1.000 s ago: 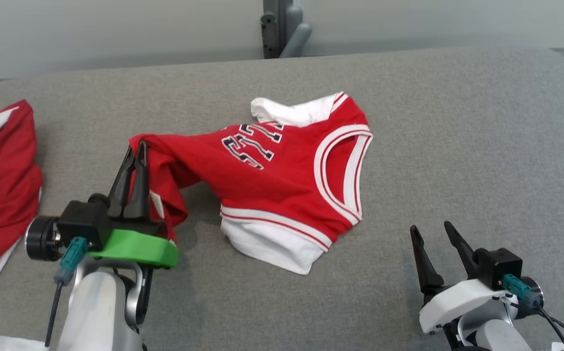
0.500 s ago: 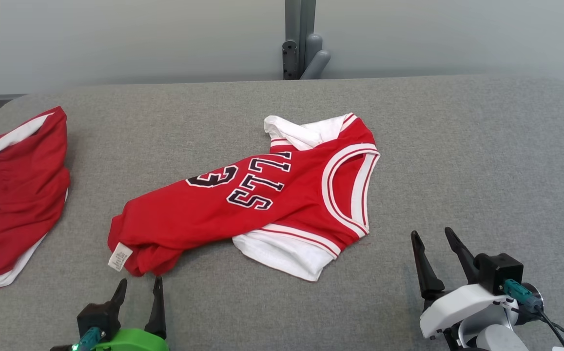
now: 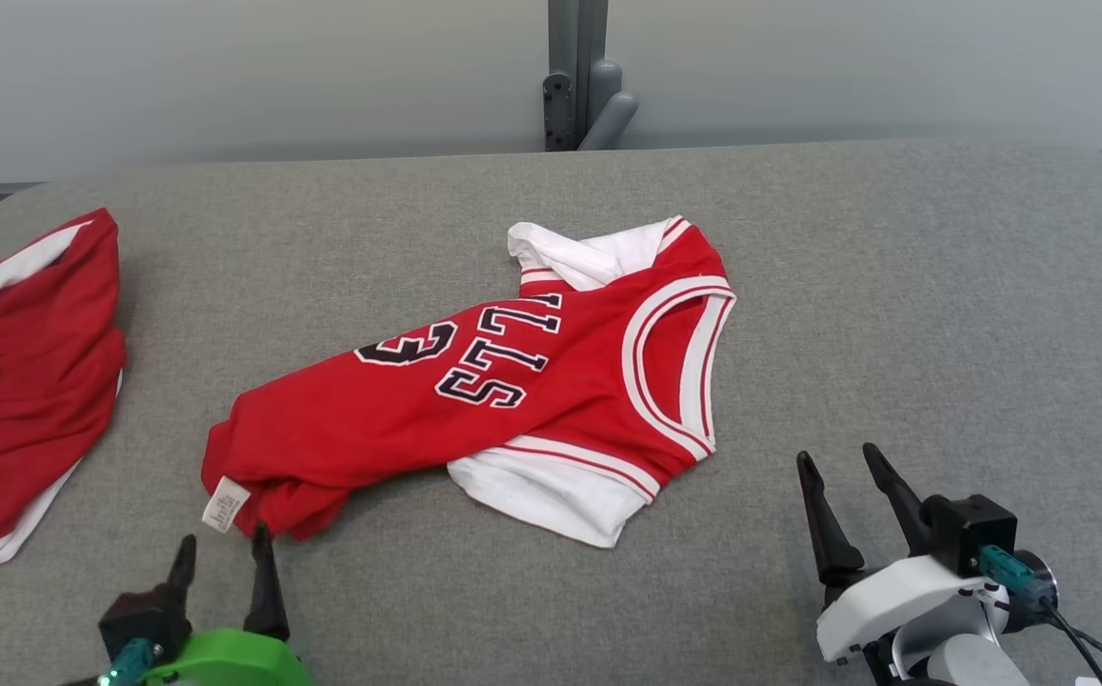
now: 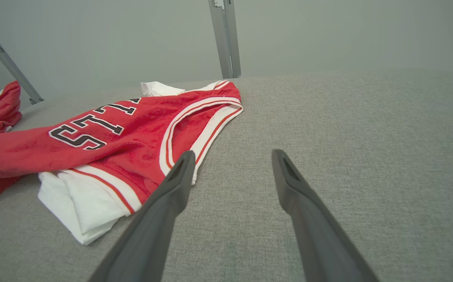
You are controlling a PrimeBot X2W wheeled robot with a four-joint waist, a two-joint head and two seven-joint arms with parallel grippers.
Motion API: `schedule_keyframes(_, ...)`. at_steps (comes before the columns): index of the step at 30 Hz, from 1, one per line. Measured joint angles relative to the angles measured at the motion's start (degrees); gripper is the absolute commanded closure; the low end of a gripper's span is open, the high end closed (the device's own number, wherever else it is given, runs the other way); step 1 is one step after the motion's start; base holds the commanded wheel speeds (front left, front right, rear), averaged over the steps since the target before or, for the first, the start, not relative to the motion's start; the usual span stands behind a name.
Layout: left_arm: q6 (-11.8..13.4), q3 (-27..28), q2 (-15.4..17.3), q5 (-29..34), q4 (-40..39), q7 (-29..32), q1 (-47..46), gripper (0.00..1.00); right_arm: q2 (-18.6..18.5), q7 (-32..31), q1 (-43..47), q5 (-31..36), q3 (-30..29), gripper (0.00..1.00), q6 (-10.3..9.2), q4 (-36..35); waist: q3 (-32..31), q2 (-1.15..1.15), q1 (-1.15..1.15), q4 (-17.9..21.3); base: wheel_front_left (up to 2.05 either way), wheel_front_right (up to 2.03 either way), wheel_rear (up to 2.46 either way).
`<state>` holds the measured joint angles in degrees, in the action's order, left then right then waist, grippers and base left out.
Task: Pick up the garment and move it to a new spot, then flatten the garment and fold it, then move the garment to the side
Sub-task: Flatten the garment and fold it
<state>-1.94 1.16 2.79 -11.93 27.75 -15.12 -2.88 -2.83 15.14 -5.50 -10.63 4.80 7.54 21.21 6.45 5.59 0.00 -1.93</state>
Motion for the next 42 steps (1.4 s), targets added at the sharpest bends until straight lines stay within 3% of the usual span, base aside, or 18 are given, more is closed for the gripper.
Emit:
schedule_keyframes(5,0.7,2.4,0.1,1.5,-3.3,0.0,-1.9,0.00,0.0,0.0,-0.1,0.5,-0.4,0.00,0.00,-0.2,1.0,0.00,0.00,0.6,0.00,0.00,0.00)
schedule_keyframes(15,0.6,6.4,0.0,4.7,0.4,0.0,-5.1,0.00,0.0,0.0,-1.3,0.8,-0.2,0.00,0.00,-0.4,3.1,-0.01,0.00,2.2,0.00,0.00,0.00)
schedule_keyframes(16,0.4,6.4,0.0,4.7,0.4,0.0,-5.1,0.07,0.0,0.0,-1.4,0.8,-0.2,0.00,0.00,-0.5,3.3,-0.01,0.00,2.4,0.00,0.00,0.00)
schedule_keyframes(17,0.3,6.3,0.0,4.7,0.5,0.0,-5.1,0.48,0.0,0.0,-1.6,0.8,-0.2,0.00,0.00,-0.5,3.4,-0.01,0.00,2.5,0.00,0.00,0.00)
schedule_keyframes(18,0.1,6.3,0.0,4.7,0.6,0.0,-5.1,0.63,0.0,0.0,-1.6,0.8,-0.2,0.00,0.00,-0.5,3.5,-0.01,0.00,2.6,0.00,0.00,0.00)
schedule_keyframes(20,0.1,6.2,0.0,4.7,0.6,0.0,-5.1,0.69,0.0,0.0,-1.7,0.8,-0.3,0.00,0.00,-0.6,3.7,-0.01,0.00,2.6,0.00,0.00,0.00)
schedule_keyframes(23,-0.1,5.9,0.0,4.6,1.2,0.0,-5.1,1.00,0.0,0.0,-1.7,1.0,-0.5,0.00,0.00,-0.6,3.8,-0.01,0.00,2.5,0.00,0.00,0.00)
schedule_keyframes(30,-0.4,6.0,0.0,5.0,1.9,0.0,-5.2,1.00,0.0,0.0,-1.9,1.0,-0.2,0.00,0.00,-0.6,3.6,-0.01,0.00,2.2,0.00,0.00,0.00)
schedule_keyframes(35,-1.2,5.7,0.3,7.8,-5.1,0.0,-7.3,1.00,0.0,0.0,-1.9,1.0,-0.3,0.00,0.00,-0.7,3.4,-0.01,0.00,2.0,0.00,0.00,0.00)
schedule_keyframes(42,-3.6,0.9,4.1,12.3,-8.4,0.0,-16.5,1.00,0.0,0.0,-1.9,0.5,-0.2,0.00,0.00,-0.5,3.2,-0.01,0.00,1.2,0.00,0.00,0.00)
